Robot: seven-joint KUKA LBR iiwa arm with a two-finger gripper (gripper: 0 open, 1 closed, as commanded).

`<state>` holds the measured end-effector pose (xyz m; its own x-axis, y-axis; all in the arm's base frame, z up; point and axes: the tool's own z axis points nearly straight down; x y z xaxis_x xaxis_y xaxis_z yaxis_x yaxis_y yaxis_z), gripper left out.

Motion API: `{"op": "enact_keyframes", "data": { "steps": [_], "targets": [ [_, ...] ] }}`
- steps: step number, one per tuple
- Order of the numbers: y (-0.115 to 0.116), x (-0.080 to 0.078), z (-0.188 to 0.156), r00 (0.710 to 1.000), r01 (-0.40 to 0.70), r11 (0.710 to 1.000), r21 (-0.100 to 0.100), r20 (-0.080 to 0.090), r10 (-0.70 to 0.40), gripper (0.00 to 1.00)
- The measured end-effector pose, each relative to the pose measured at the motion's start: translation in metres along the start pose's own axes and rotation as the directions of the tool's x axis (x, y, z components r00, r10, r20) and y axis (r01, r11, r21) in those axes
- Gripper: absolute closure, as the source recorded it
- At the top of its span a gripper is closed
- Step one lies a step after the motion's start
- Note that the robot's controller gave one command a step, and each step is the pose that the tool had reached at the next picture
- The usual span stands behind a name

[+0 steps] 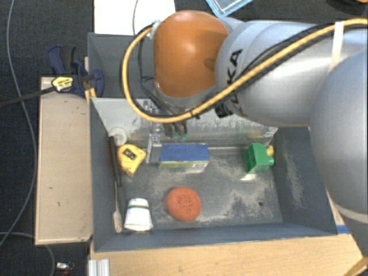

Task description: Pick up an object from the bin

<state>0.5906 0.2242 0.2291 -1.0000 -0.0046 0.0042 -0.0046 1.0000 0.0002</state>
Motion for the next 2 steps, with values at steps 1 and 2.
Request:
{"op": "enact_keyframes", "data": {
  "steps": [1, 2],
  "targets": [
    [-0.001, -0.002, -0.005, 1.0, -0.005, 1.0, -0.002, 0.008, 0.005, 0.0],
    [-0.015, 0.022, 0.05, 0.992, 0.129, 0.992, -0.001, 0.01, -0.129, 0.0]
  ]
}}
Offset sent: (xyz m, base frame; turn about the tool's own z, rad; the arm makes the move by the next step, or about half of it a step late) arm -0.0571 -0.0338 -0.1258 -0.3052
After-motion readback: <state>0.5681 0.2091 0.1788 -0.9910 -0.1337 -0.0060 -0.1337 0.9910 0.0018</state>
